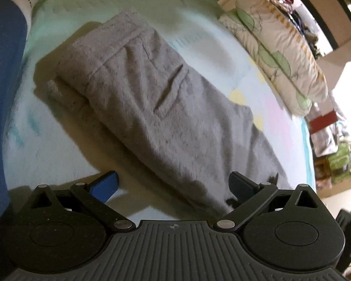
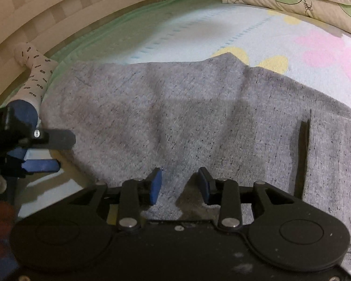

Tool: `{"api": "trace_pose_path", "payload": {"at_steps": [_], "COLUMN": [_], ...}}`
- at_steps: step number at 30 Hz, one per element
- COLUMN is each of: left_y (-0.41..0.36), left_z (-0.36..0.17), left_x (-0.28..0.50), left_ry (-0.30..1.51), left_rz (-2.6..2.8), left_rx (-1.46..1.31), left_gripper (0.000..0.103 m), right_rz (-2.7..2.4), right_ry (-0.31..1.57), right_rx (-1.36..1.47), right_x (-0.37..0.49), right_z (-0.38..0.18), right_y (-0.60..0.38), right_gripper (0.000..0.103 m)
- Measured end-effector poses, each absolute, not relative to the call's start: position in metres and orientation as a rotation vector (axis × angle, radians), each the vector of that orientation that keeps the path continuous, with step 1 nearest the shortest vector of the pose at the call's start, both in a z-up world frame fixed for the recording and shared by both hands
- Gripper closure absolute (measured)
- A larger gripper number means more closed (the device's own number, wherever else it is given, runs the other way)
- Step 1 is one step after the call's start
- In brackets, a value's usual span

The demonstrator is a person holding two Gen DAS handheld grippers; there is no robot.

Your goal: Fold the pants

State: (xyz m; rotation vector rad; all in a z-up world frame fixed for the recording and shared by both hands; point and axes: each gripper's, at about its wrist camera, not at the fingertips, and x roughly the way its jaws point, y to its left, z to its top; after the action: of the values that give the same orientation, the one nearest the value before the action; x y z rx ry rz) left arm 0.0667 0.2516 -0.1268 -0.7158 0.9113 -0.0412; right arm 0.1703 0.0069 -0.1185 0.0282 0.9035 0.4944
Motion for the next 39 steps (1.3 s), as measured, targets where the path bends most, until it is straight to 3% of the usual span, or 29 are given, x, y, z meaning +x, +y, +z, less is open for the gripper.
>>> {"api": "trace_pose_path", "payload": {"at_steps": [27,29,30,32,36,39], "left_y": [0.302,0.301,0.3,0.296,0.288,0.273], "left_z": [-0.138,-0.136,-0.135,-0.129,-0.111,-0.095], "left_x": [0.133,0.129,0.127,0.123,0.115,0.11], "left_ry": [0.818,0.8,0.795,0.783,0.729,0.693], "left_rz": [-0.077,-0.062,-0.048,-0.024,-0.038,-0.058], "left_rx": [-0.852,-0.827,-0.795,-0.737,-0.653,-0.545], "left_gripper": [0.002,0.013,0.028,0.046,0.058,0.06], "right_rz": [0.507,0.507,0.507,0.507,0.507,0.504], "right_ry": [0.889,0.886,0.884,0.881,0.87,0.869], "right_rx": [0.012,0.01,0.011,0.013,0.009,0.014], "right_x": [0.169,0.167,0.166,0.165,0.162,0.159], "right_z": [-0.12,-0.12,-0.12,-0.119,-0.119,-0.118], "right_y": [0.009,0.009,0.008,0.008,0.008,0.008], "right_gripper": [0.064,0.064,0.064,0.064,0.063,0.063]}}
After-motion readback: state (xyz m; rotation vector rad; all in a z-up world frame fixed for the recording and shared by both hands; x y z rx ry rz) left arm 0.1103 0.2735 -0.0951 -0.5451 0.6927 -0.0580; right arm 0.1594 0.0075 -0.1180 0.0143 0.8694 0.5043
